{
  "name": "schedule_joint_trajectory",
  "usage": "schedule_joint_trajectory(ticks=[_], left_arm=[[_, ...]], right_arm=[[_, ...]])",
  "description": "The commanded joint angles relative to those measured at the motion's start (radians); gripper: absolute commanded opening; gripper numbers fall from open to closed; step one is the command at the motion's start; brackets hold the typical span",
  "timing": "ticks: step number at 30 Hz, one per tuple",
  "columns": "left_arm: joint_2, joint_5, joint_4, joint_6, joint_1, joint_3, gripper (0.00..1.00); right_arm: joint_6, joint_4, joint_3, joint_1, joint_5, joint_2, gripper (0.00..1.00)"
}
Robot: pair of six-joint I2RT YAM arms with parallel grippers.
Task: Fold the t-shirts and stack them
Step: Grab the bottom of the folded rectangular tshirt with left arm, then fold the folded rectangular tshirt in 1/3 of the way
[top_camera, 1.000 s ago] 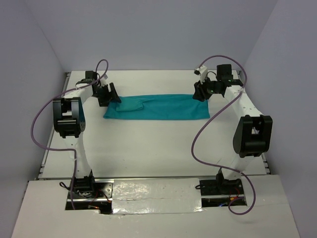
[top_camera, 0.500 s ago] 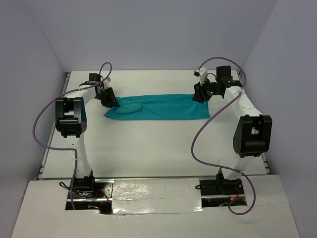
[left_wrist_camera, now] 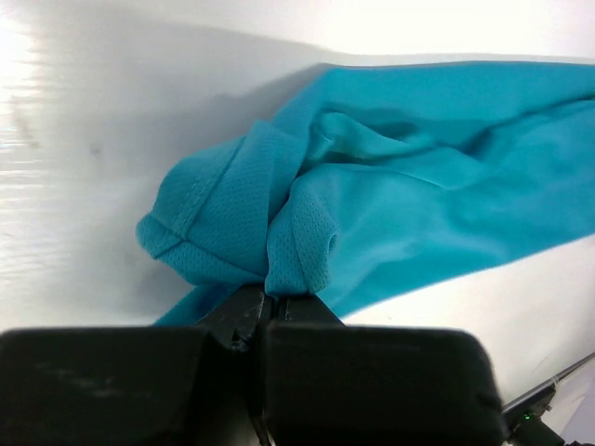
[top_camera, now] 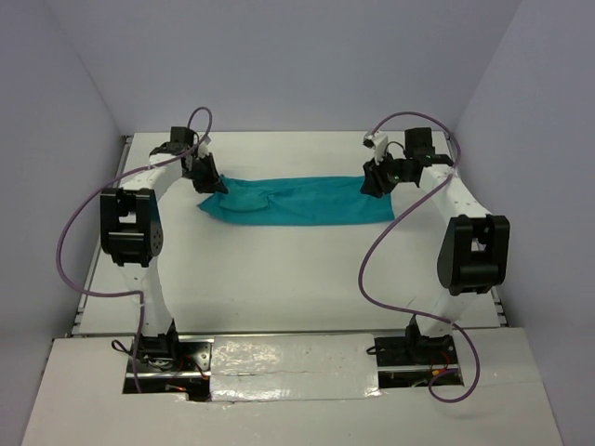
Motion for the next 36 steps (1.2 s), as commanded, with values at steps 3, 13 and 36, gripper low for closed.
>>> schedule_joint_trajectory(ticks=[3, 13, 36], left_arm=[[-0.092, -0.039, -0.053, -0.107, -0.075, 0.087, 0.0], [-0.018, -0.169, -0.203, -0.271, -0.24, 0.278, 0.0], [0.246, -0.212, -0.268, -0.457, -0.446, 0.587, 0.0]], right_arm=[[0.002, 0.029, -0.028, 0.004, -0.026, -0.065, 0.47], [0.008, 0.045, -0.069, 0.001, -0.035, -0.096, 0.47], [0.062, 0.082, -0.129, 0.001, -0.02, -0.094, 0.46]])
